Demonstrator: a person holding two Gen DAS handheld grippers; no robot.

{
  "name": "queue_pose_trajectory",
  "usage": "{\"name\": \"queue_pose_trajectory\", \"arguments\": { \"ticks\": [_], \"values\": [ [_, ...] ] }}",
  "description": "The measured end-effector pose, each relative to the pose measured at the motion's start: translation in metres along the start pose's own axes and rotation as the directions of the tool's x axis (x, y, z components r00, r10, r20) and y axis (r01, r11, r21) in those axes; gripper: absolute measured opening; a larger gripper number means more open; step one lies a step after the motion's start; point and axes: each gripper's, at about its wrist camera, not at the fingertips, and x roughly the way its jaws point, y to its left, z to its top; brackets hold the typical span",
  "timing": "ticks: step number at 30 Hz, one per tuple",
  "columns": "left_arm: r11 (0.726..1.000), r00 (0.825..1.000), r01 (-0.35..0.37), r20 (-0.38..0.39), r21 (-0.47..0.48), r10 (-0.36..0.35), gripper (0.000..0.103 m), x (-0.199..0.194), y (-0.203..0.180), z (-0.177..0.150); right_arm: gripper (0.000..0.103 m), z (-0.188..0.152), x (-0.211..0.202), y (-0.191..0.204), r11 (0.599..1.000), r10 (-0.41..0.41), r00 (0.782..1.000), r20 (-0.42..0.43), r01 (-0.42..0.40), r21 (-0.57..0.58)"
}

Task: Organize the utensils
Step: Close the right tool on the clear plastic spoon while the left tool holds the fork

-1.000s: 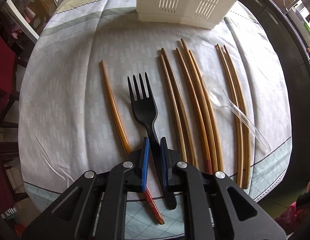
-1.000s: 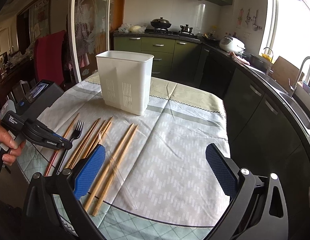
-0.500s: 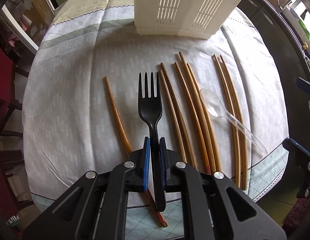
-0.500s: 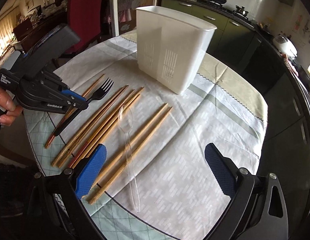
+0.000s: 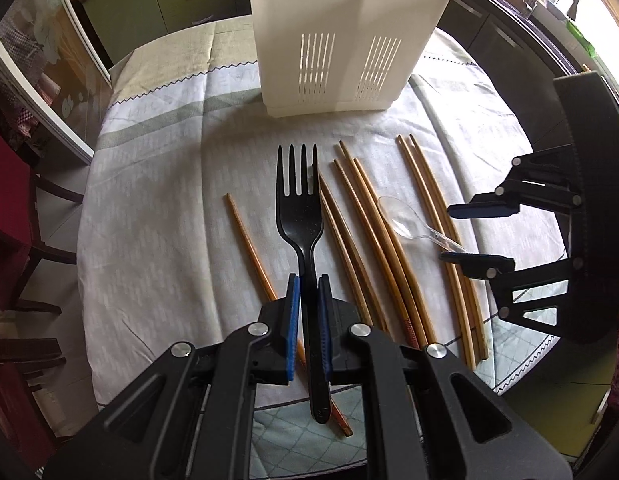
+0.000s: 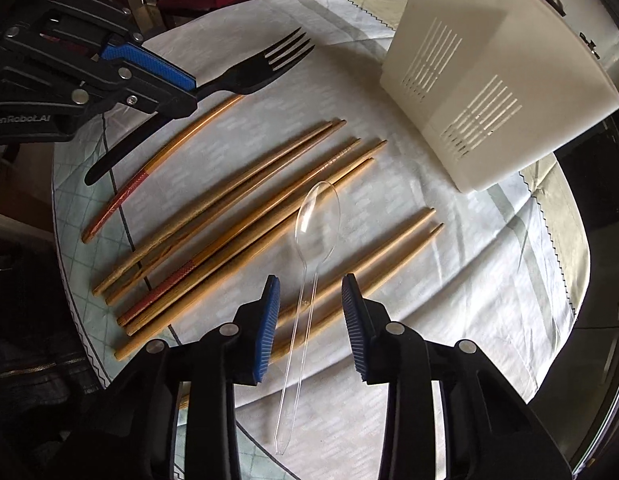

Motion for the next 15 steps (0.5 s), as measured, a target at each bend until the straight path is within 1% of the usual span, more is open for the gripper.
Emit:
{"name": "queue_pose_trajectory", "arguments": {
  "ticks": [1,3,5,6,9,13,15],
  "values": [
    [1.0,1.0,0.001,0.009,0.004,-0.001,0.009,-0.002,-0.001,0.001,0.032,0.002,0.003,0.0,1.0,-0.001,1.0,-0.016,0.001,0.001],
    [1.0,1.0,-0.001,0.029,0.013,0.0,0.009,-0.01,0.003,-0.002,0.025,0.006,0.009,0.0,1.0,0.004,0.999,-0.049,-0.004,0.004],
    [1.0,0.998,-0.004,0.055,0.023,0.003,0.009,-0.015,0.003,-0.002,0.024,0.008,0.014,0.0,1.0,0.006,0.997,-0.074,-0.006,0.001],
    [1.0,0.998,-0.004,0.066,0.027,0.002,0.009,-0.018,0.003,-0.001,0.02,0.008,0.016,-0.001,1.0,0.011,0.996,-0.087,-0.011,0.003],
    [0.999,0.995,-0.001,0.104,0.037,-0.003,0.009,-0.026,0.004,-0.001,0.019,0.013,0.025,-0.002,1.0,0.018,0.991,-0.129,-0.018,-0.001],
    [0.999,0.99,0.008,0.137,0.044,-0.014,0.009,-0.033,0.003,-0.001,0.018,0.019,0.03,-0.008,0.999,0.04,0.986,-0.162,-0.037,0.019],
    [0.999,0.988,0.017,0.153,0.046,-0.024,0.009,-0.036,0.004,-0.001,0.019,0.022,0.033,-0.013,0.997,0.068,0.983,-0.168,-0.06,0.052]
  ]
}}
